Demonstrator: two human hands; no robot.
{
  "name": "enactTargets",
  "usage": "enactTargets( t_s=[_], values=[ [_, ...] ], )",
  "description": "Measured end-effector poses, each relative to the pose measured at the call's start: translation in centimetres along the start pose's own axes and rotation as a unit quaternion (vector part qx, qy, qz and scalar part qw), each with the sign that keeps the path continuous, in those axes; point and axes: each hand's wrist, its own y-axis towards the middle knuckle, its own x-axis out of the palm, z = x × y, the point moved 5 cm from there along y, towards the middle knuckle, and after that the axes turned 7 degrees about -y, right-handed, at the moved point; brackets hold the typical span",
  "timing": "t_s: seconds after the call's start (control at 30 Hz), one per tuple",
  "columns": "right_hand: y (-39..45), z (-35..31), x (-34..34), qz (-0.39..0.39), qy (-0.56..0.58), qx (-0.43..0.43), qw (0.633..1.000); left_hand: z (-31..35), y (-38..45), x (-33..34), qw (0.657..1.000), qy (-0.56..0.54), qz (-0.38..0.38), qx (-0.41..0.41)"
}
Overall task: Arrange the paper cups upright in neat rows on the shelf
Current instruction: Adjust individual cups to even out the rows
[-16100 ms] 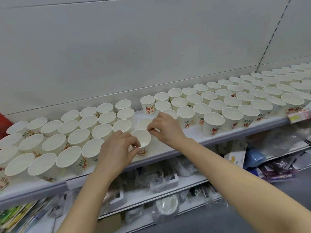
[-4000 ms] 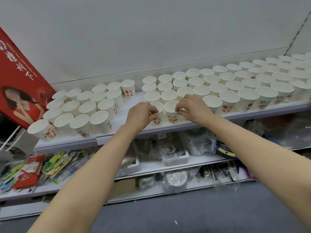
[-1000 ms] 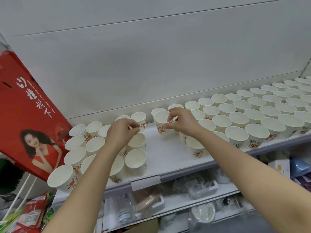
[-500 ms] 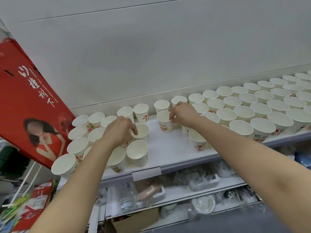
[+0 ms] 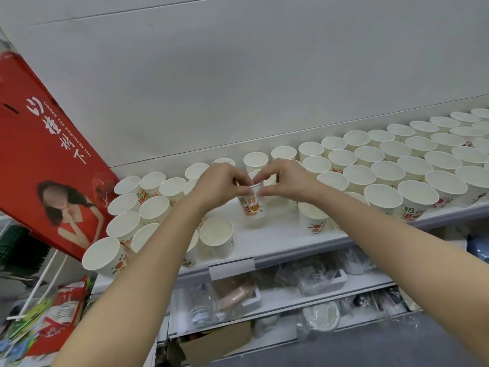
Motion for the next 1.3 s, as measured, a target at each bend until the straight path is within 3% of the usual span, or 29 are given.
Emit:
enactTargets(
  t_s=[0.17, 0.33, 0.5, 0.6, 0.8, 1.03, 1.17, 1.23, 1.3],
  values=[
    [-0.2, 1.2, -0.7, -0.003, 0.056, 0.037, 0.998, 1.0, 1.5, 0.0, 0.999, -0.041, -0.003, 0.016],
    [-0.9, 2.2, -0.9, -0.03, 0.006, 0.048, 0.998, -1.1, 1.4, 0.9, 0.999, -0.002, -0.014, 0.029],
    [-0.9, 1.6, -0.2, -0.043, -0.116, 0.008, 0.992, -0.6, 1.3, 2.9, 0.997, -0.002, -0.05, 0.055],
    [-1.2, 1.8, -0.3, -0.04, -0.143, 0.01, 0.989, -1.9, 2.1, 2.7, 0.999, -0.016, -0.042, 0.03],
    [-1.9, 2.6, 0.0, -0.045, -0.177, -0.003, 0.983, -2.8, 4.5, 4.4, 0.989, 0.139, -0.042, 0.03],
    [-1.3, 2.7, 1.0, -0.059, -0.233, -0.032, 0.97, -3.2, 5.6, 5.1, 0.994, 0.099, -0.023, 0.03],
    [-1.0, 2.9, 1.3, -0.066, -0.24, -0.029, 0.968, -5.2, 6.0, 1.7, 0.998, 0.044, 0.052, -0.016],
    [-1.0, 3.0, 1.3, -0.062, -0.239, -0.036, 0.968, -6.9, 6.2, -0.4, 0.99, 0.089, 0.094, -0.061],
    [-1.0, 3.0, 1.2, -0.059, -0.246, -0.046, 0.966, -8.1, 6.5, -1.1, 0.982, 0.144, 0.071, -0.103]
  ],
)
